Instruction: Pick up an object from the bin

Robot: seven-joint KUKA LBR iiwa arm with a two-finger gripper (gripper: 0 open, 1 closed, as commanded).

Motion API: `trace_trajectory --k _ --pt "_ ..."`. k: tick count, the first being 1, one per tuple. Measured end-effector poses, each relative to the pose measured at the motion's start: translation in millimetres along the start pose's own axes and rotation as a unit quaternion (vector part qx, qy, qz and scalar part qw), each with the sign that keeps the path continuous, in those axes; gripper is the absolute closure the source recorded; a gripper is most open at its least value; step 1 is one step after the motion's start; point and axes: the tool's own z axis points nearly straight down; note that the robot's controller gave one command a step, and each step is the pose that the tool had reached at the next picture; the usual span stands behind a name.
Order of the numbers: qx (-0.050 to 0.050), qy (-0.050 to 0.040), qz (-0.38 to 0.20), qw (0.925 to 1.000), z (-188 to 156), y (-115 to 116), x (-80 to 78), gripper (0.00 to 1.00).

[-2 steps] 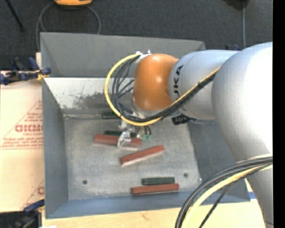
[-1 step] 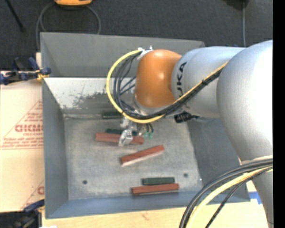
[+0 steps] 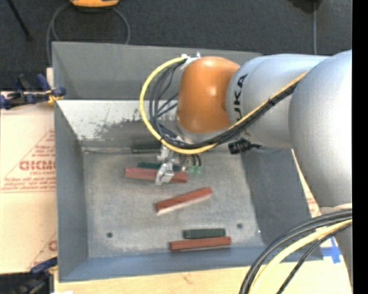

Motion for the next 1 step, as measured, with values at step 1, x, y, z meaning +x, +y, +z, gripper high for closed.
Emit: trace_trajectory --k 1 --pt "-0.001 -0.0043 0.000 1.0000 -19.9 0.2 -1.6 1.00"
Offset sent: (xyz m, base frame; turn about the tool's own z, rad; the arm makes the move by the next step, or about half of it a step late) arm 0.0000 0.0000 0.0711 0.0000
